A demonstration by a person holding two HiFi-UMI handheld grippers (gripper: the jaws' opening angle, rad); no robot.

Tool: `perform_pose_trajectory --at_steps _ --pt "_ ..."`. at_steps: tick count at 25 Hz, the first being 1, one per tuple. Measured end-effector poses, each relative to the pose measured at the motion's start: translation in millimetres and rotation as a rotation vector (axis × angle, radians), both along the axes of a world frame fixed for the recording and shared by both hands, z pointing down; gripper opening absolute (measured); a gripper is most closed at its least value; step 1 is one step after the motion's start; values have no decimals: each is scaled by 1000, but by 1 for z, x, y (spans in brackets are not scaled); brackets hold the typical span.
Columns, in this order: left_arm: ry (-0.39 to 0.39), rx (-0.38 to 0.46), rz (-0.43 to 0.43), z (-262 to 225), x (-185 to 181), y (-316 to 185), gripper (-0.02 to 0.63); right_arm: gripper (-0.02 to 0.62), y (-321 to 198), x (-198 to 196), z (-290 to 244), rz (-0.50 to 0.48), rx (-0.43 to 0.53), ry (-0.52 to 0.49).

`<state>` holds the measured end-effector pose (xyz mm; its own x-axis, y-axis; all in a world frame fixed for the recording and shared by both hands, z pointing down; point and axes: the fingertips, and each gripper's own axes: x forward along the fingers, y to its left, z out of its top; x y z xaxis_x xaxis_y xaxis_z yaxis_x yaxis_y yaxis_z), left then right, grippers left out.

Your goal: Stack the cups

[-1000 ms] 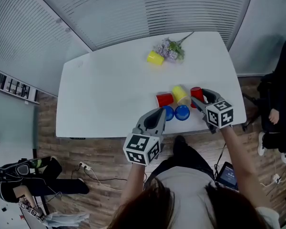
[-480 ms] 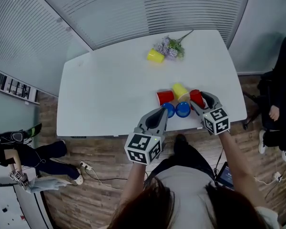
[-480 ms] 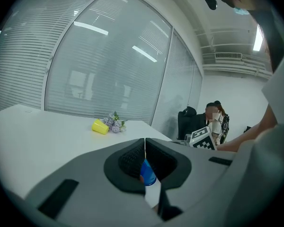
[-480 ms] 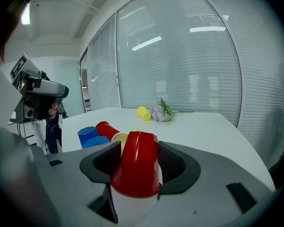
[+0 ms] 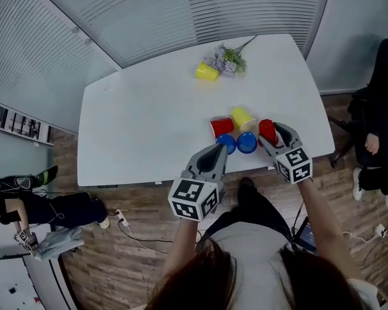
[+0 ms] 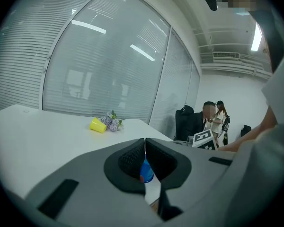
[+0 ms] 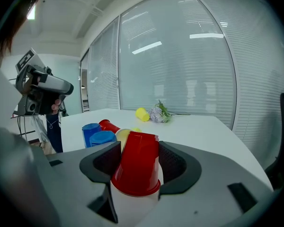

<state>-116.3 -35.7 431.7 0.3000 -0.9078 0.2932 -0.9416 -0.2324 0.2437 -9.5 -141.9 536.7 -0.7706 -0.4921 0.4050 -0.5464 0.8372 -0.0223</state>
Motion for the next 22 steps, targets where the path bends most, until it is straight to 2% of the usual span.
perform_pose_trajectory --at_steps 9,22 --pt "1 -5 17 1 8 6 23 267 15 9 3 2 45 47" --pt "14 -13 20 5 11 5 23 264 17 8 9 -5 42 67"
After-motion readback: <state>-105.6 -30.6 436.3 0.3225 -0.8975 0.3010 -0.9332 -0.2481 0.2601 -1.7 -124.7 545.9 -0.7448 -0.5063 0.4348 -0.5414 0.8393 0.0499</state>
